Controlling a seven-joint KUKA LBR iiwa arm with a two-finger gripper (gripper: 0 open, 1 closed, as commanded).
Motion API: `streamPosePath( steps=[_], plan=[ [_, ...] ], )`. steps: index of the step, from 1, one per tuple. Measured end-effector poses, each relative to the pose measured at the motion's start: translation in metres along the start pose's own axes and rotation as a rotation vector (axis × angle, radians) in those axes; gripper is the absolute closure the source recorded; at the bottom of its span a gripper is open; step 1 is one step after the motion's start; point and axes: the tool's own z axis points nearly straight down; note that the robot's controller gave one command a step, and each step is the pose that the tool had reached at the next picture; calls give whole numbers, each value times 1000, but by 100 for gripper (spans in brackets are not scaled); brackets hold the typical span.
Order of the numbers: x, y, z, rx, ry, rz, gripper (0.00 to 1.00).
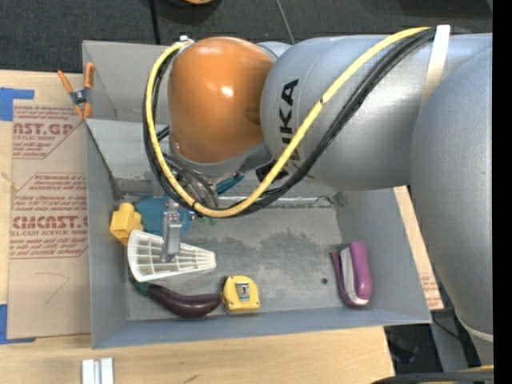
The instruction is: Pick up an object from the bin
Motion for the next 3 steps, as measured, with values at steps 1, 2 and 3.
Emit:
streamPosePath(
  steps=[1, 2, 3],
  plan=[
    [-2, -1, -5, -2, -8, 3, 0],
    [-11, 1, 16, -4, -13, -36, 0],
    [-39, -20, 57, -2, -9, -201, 0]
  ],
)
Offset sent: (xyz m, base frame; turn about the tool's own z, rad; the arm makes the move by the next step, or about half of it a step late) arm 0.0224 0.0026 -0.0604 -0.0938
